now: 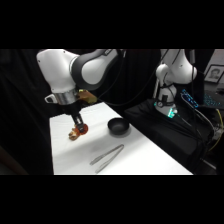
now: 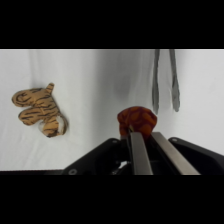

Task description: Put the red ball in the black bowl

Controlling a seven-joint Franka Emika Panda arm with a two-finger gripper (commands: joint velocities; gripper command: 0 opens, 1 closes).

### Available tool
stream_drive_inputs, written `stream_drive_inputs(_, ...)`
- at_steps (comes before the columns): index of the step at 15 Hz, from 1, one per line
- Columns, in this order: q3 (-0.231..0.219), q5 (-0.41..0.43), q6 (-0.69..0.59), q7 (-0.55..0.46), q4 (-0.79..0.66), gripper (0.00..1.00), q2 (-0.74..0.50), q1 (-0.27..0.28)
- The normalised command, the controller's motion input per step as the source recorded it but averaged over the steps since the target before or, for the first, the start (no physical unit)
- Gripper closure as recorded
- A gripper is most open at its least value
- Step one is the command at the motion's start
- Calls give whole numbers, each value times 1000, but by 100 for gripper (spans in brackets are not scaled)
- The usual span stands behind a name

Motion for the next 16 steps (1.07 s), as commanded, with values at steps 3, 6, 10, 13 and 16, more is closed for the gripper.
stream_drive_inputs(3,0,52,228,-28,-790,98,-639,-10)
stream_drive_inputs(6,-11,97,302,-35,-771,98,-590,-27)
stream_drive_inputs(10,-23,140,358,-60,-745,98,-548,-42)
stream_drive_inputs(13,-41,166,347,-88,-689,98,-520,-49)
stream_drive_inputs(16,-60,147,309,-101,-632,98,-492,-44)
